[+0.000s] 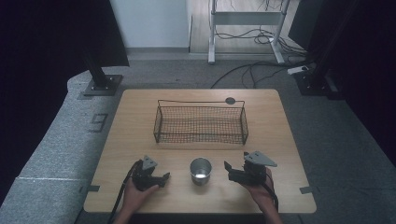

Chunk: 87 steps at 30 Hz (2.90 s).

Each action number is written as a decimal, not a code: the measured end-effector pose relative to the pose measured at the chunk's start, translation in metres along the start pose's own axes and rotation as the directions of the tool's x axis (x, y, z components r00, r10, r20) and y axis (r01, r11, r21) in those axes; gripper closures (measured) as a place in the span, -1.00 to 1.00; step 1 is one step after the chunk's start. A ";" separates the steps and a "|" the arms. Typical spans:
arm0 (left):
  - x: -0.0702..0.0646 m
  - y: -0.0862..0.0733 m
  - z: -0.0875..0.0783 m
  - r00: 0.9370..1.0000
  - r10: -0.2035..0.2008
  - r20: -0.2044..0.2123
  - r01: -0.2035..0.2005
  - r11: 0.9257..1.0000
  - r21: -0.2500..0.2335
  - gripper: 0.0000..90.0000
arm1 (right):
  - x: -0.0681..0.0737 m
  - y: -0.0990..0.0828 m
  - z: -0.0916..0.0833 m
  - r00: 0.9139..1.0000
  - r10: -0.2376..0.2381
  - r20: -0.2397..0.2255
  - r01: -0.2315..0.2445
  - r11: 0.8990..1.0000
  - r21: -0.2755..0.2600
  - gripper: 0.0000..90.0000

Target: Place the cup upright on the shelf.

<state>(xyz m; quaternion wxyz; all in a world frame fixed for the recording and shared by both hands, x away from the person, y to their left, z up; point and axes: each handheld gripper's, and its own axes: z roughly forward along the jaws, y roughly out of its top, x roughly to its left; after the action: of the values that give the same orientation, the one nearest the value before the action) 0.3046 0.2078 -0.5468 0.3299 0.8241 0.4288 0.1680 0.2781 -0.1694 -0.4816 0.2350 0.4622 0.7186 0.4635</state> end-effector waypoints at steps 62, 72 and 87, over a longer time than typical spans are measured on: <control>0.000 0.000 0.000 1.000 0.001 0.000 -0.001 1.000 0.001 -0.64 | 0.077 0.007 0.042 0.973 -0.101 -0.209 0.115 0.992 0.057 -0.87; 0.000 0.000 0.000 1.000 0.001 0.000 -0.001 1.000 0.001 -0.64 | 0.080 -0.002 0.055 0.970 -0.126 -0.208 0.146 0.986 0.082 -0.92; 0.000 0.000 0.000 1.000 0.001 0.000 -0.001 1.000 0.000 -0.64 | 0.081 -0.010 0.072 0.969 -0.129 -0.209 0.154 0.982 0.111 -0.79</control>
<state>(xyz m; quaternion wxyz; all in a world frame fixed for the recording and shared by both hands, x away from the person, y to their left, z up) 0.3046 0.2078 -0.5467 0.3297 0.8242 0.4286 0.1681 0.2913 -0.0667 -0.5160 0.1641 0.3744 0.7977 0.4434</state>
